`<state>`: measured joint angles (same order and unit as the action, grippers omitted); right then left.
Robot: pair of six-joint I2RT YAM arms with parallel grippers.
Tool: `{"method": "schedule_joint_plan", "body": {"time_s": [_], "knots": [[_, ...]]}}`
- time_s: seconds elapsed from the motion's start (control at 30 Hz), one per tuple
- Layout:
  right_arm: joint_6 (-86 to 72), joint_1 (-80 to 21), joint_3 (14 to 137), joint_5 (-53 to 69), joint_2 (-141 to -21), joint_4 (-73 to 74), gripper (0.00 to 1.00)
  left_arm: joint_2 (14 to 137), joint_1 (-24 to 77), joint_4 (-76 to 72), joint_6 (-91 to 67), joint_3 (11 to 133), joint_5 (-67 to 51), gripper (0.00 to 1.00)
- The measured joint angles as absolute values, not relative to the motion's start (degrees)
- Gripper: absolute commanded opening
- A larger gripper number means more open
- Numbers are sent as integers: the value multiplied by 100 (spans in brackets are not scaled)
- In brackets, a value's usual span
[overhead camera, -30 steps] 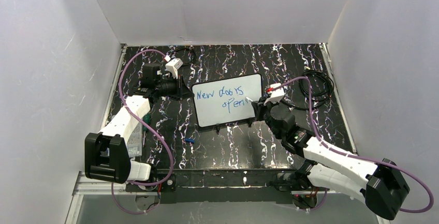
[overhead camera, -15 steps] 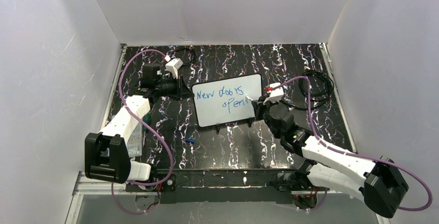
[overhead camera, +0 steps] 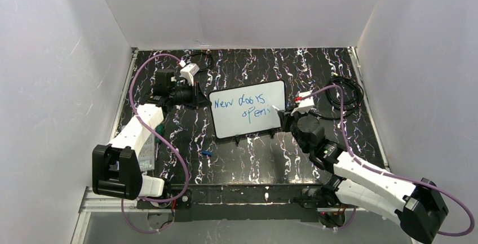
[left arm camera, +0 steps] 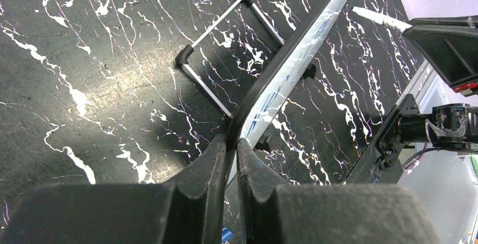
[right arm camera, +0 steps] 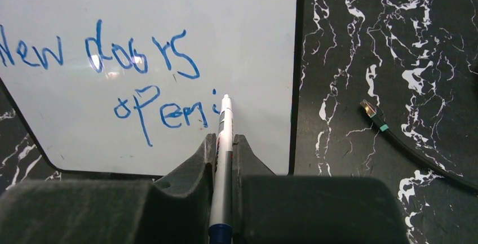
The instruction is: Write a sentence on the whiteboard
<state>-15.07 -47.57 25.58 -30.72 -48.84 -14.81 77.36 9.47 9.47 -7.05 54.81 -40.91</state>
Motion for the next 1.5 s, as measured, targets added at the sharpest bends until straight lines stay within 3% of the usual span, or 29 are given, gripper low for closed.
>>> {"method": "schedule_joint_plan", "body": {"time_s": [1.5], "knots": [[-1643, -4757, 2373, -3135, -5190, -1494, 1, 7736, 947, 945, -705, 5481, -4091, 0]]}}
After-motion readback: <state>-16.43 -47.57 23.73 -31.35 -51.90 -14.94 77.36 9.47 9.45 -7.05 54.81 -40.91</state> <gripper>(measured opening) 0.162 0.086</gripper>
